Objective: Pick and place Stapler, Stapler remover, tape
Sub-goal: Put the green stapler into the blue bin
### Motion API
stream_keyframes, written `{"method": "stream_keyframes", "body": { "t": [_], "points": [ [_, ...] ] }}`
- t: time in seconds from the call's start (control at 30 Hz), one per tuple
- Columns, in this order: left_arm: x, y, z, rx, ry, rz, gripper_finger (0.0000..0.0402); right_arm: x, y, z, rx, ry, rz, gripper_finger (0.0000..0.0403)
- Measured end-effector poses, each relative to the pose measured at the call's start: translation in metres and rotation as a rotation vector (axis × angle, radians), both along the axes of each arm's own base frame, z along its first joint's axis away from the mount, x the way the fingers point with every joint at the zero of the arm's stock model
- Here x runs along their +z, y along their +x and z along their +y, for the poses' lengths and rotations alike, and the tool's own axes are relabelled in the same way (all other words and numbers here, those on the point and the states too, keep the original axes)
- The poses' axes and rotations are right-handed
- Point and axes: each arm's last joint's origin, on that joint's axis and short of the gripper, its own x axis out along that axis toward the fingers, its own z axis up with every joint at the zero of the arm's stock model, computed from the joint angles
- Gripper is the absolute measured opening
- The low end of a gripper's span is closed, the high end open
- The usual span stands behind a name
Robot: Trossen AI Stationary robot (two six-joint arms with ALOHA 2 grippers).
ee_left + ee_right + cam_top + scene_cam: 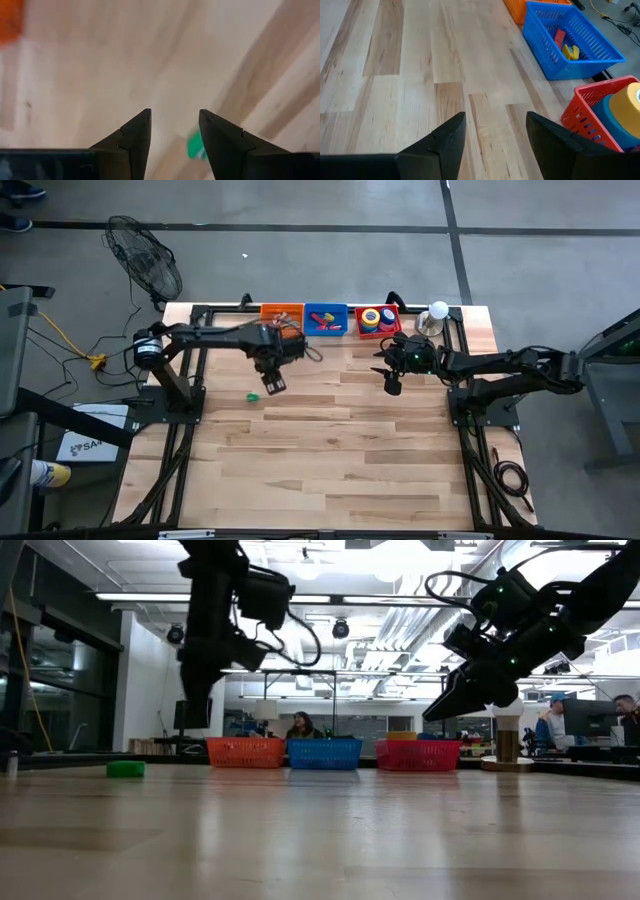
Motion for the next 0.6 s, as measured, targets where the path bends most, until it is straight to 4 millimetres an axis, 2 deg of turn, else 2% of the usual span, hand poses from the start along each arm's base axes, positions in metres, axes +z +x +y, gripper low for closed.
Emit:
{"method": "stream_keyframes", "body": {
  "t": [0.17,0.33,0.6],
  "points": [
    [-0.02,-0.01,-0.019,0.004,-0.023,0.099,0.0161,0.0,0.0,0.0,0.0,0.002,0.005,0.0199],
    [-0.038,-0.02,-0.029,0.039,-0.028,0.153,0.0161,0.0,0.0,0.0,0.001,0.001,0.006,0.0199],
    [-0.043,-0.021,-0.036,0.035,-0.026,0.152,0.0171,0.0,0.0,0.0,0.001,0.001,0.006,0.0199]
  ]
}}
